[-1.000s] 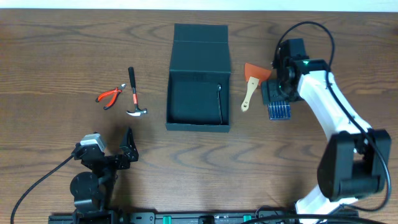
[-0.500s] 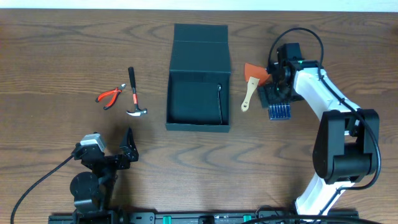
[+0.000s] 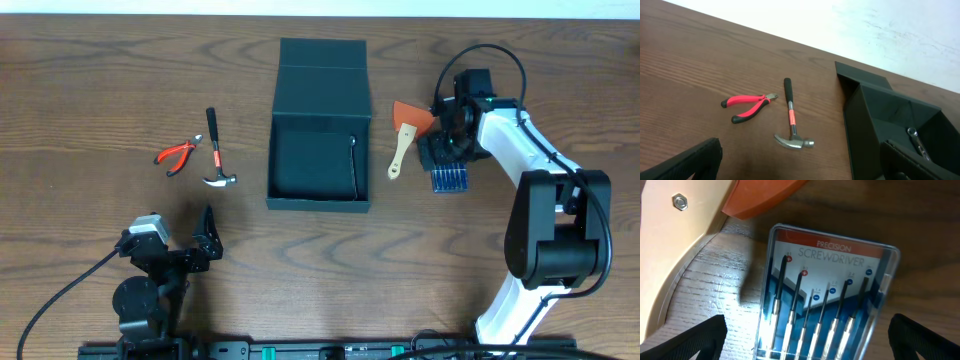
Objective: Pack container
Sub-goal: 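Lower the right gripper and grasp the blue screwdriver set case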
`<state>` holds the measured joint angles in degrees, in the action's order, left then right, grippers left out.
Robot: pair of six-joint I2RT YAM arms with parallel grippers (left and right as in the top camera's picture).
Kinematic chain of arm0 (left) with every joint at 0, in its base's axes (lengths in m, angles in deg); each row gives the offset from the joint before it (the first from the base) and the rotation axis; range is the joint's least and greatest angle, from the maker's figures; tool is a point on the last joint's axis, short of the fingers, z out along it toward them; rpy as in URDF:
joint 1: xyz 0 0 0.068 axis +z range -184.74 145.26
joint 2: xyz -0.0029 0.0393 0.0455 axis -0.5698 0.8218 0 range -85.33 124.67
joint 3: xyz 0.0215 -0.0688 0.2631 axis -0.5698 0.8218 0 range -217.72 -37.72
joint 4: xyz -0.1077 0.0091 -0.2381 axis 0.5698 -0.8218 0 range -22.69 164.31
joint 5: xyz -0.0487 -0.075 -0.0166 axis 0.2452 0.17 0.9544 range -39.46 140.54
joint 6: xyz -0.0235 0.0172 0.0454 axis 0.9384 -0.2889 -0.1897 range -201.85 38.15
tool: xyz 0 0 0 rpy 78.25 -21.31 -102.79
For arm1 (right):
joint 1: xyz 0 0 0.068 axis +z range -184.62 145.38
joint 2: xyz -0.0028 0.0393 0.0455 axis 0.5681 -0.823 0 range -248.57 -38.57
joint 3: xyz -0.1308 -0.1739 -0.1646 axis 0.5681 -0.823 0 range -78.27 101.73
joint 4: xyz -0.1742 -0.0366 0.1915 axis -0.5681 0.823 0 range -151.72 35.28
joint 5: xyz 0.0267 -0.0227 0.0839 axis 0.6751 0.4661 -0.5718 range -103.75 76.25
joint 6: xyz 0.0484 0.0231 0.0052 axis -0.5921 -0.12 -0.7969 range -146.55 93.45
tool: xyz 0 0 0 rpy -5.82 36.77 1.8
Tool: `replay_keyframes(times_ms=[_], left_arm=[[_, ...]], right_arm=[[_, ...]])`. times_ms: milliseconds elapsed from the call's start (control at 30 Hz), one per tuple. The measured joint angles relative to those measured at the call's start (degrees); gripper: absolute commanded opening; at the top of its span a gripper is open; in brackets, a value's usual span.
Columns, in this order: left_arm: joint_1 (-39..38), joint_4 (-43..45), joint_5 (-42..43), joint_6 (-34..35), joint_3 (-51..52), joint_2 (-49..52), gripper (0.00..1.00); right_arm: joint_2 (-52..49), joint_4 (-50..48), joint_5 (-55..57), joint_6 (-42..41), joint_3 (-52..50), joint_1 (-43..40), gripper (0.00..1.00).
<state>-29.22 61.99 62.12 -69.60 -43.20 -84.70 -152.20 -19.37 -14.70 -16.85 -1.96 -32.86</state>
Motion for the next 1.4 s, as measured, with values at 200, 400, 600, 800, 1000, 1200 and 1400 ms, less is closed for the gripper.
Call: replay_keyframes(times_ms=[200, 400, 600, 800, 1000, 1200, 1400], left_arm=[[0.00, 0.00, 0.00, 0.00, 0.00, 0.00, 0.98], [0.00, 0.00, 0.00, -0.02, 0.00, 0.00, 0.98], [0.00, 0.00, 0.00, 0.00, 0.00, 0.00, 0.98], [0.00, 0.00, 0.00, -0.02, 0.00, 0.00, 0.98], [0.00, 0.00, 0.00, 0.00, 0.00, 0.00, 0.99], [0.00, 0.00, 0.00, -0.02, 0.00, 0.00, 0.98], [0.00, 0.00, 0.00, 0.00, 0.00, 0.00, 0.98]], right_arm=[[-1.01, -0.22, -0.35, 0.31, 0.00, 0.00, 0.90], [-1.07, -0.90, 0.79, 0.31, 0.00, 0.00, 0.90], [-1.09, -1.53, 1.31, 0.28, 0.00, 0.00, 0.90], [-1.09, -1.88, 1.88, 0.28, -0.04, 0.00, 0.91], [-1.09, -2.73, 2.05, 0.31, -1.31, 0.00, 0.91], [-1.05, -3.21, 1.81, 0.28, -2.16, 0.00, 0.89], [-1.05, -3.32, 1.14, 0.28, -2.32, -0.04, 0.79]])
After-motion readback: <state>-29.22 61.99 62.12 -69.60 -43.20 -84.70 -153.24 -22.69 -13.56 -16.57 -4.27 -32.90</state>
